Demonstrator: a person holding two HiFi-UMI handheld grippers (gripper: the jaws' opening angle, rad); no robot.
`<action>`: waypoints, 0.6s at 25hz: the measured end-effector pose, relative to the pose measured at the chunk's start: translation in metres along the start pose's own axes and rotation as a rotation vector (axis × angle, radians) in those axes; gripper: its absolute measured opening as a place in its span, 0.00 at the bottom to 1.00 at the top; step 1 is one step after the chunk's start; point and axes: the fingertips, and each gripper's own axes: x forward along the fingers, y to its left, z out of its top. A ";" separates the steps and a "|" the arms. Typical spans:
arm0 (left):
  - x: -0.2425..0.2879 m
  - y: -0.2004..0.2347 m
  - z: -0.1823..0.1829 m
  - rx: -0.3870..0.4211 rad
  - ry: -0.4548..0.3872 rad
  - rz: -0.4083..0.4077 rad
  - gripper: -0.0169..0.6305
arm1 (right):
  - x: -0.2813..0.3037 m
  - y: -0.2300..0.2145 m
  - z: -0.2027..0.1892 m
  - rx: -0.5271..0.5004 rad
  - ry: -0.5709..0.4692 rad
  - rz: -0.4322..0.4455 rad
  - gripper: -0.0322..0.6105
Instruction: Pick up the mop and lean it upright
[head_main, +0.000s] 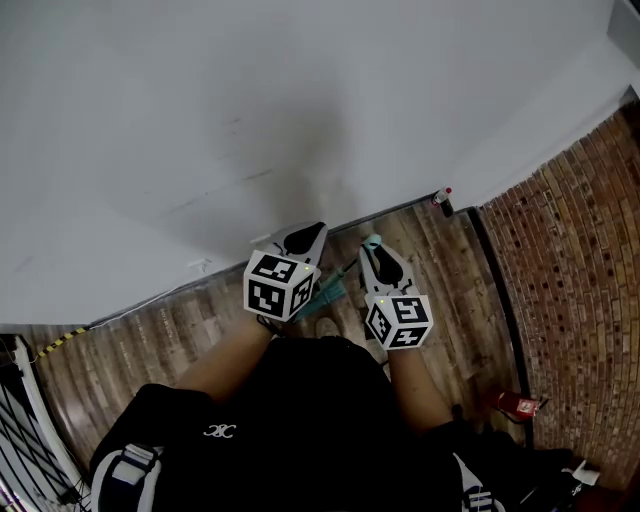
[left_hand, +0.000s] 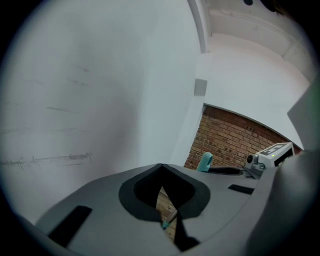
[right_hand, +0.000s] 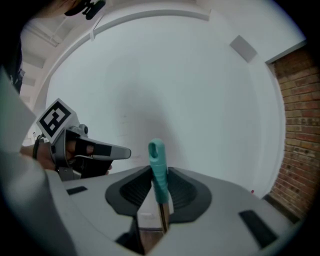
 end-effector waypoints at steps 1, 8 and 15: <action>-0.001 -0.001 0.000 0.007 0.000 0.002 0.02 | 0.000 0.000 0.000 0.001 0.000 0.000 0.22; -0.006 0.000 -0.002 0.007 0.004 0.021 0.02 | -0.002 0.002 -0.001 0.007 0.000 0.009 0.22; -0.013 0.009 -0.006 -0.009 0.004 0.057 0.02 | 0.009 0.005 0.001 0.005 0.004 0.033 0.22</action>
